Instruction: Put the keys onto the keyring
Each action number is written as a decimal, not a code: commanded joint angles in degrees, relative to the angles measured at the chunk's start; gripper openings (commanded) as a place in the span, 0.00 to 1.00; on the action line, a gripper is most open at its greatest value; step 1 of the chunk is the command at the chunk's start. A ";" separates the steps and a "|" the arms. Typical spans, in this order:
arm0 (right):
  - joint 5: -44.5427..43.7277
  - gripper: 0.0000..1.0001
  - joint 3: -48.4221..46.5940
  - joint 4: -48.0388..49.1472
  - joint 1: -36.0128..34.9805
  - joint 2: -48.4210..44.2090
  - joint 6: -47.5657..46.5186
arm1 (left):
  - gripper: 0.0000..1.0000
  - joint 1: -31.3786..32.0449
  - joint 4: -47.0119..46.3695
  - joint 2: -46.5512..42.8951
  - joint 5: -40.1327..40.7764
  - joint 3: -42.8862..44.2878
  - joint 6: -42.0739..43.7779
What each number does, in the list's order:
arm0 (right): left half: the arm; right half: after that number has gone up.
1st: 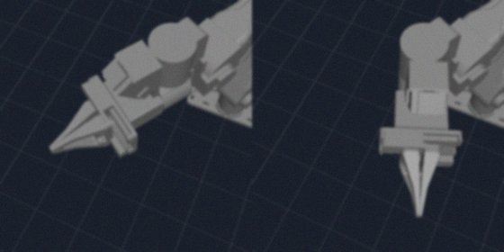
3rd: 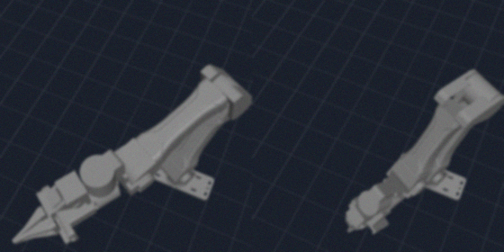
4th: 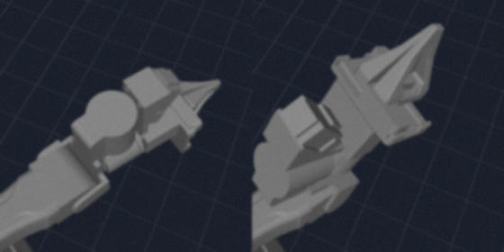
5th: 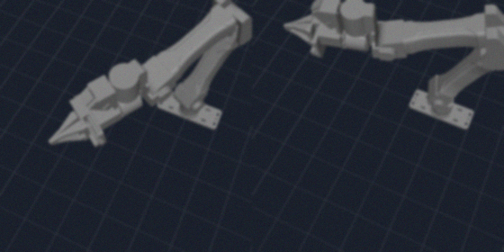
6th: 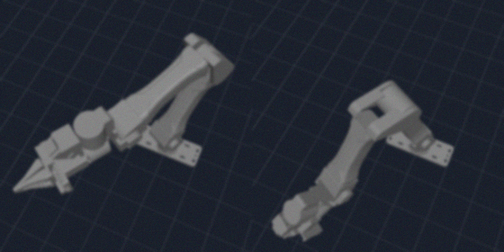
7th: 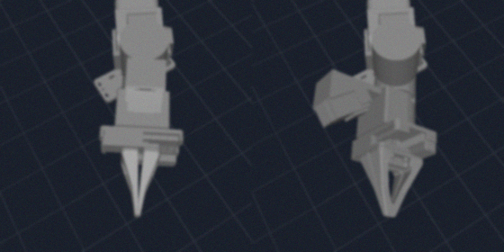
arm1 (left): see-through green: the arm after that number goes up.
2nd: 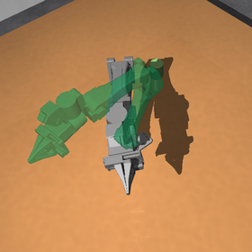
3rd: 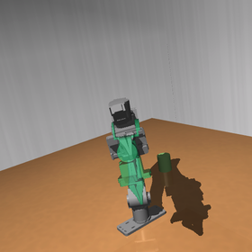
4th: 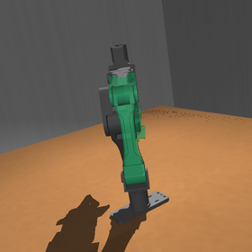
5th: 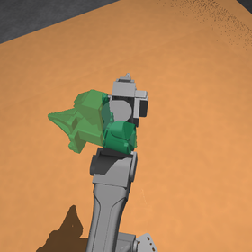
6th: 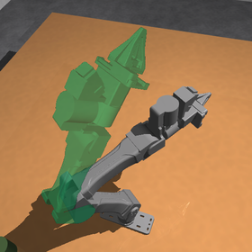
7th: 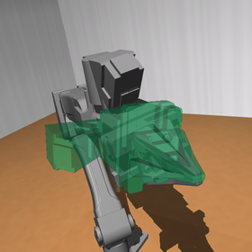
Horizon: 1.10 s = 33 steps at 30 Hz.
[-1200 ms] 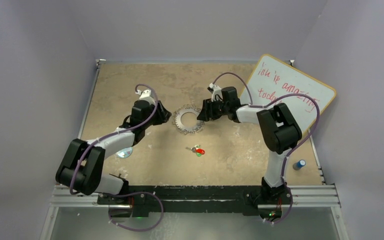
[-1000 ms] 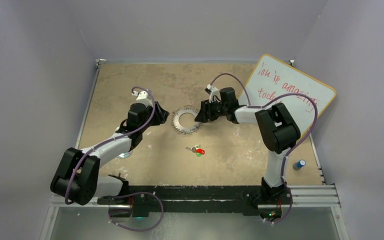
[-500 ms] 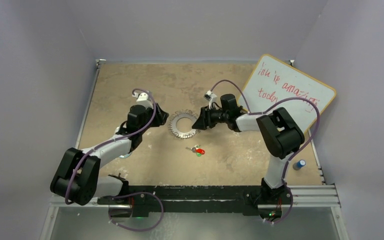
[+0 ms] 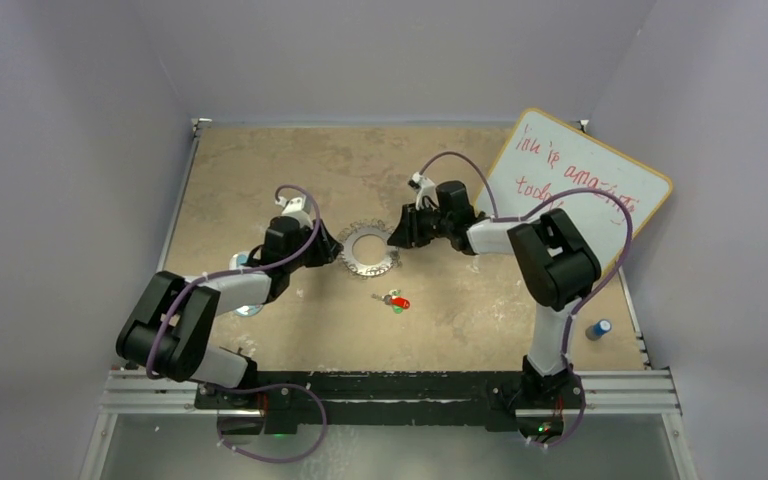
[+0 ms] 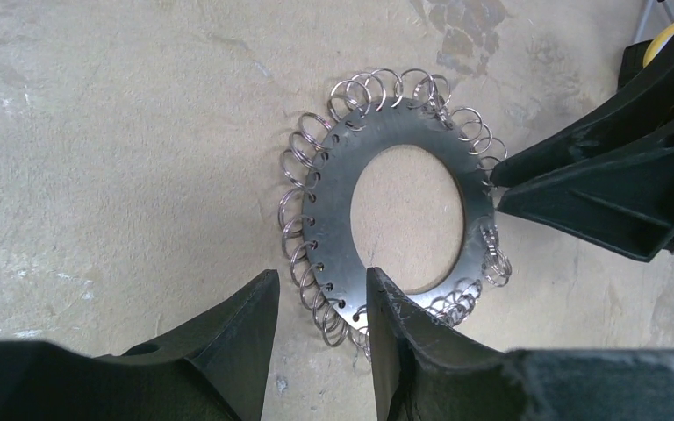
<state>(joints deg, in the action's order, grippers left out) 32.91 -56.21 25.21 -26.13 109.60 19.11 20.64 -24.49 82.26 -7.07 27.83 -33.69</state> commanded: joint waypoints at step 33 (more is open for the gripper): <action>-11.20 0.52 3.34 -13.04 -4.56 -14.18 -6.99 | 0.50 -0.17 -3.85 0.76 -3.71 -1.18 0.37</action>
<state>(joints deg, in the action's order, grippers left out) 28.58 -50.57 17.61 -28.80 98.50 15.27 20.64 -25.26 83.05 -9.26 27.18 -33.39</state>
